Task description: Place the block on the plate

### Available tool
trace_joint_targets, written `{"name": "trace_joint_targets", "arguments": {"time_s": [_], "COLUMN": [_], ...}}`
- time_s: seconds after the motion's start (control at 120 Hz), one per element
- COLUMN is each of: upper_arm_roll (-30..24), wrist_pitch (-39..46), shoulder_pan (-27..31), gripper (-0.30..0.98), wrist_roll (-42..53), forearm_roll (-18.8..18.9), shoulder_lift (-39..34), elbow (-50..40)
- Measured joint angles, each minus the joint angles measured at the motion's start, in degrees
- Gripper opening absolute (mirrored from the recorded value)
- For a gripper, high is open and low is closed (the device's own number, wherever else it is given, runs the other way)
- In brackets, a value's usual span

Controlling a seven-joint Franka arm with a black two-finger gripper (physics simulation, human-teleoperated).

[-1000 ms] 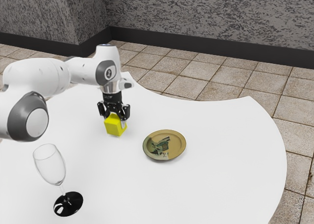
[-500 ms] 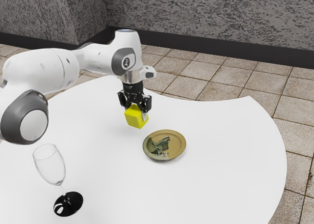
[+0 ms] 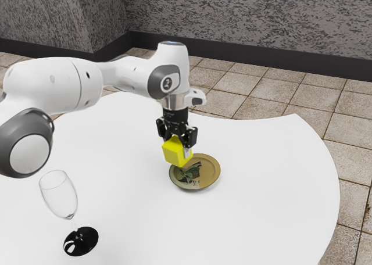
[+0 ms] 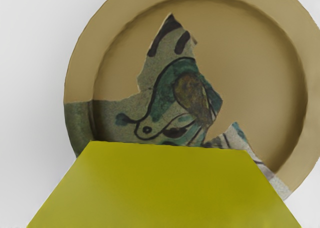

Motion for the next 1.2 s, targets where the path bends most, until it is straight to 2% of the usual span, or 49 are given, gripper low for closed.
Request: {"name": "trace_joint_targets", "arguments": {"time_s": [0.417, 0.967, 1.2], "upper_arm_roll": [-0.1, -0.1, -0.2], "wrist_pitch": [0.8, 1.9, 1.9], "shoulder_pan": [-1.1, -1.0, -1.1], "gripper": [0.39, 0.39, 0.55], "wrist_roll": [-0.6, -0.9, -0.6], "forearm_roll": [0.1, -0.1, -0.3], "shoulder_lift": [1.7, 8.1, 8.3], "elbow": [-1.2, 4.3, 4.8]}}
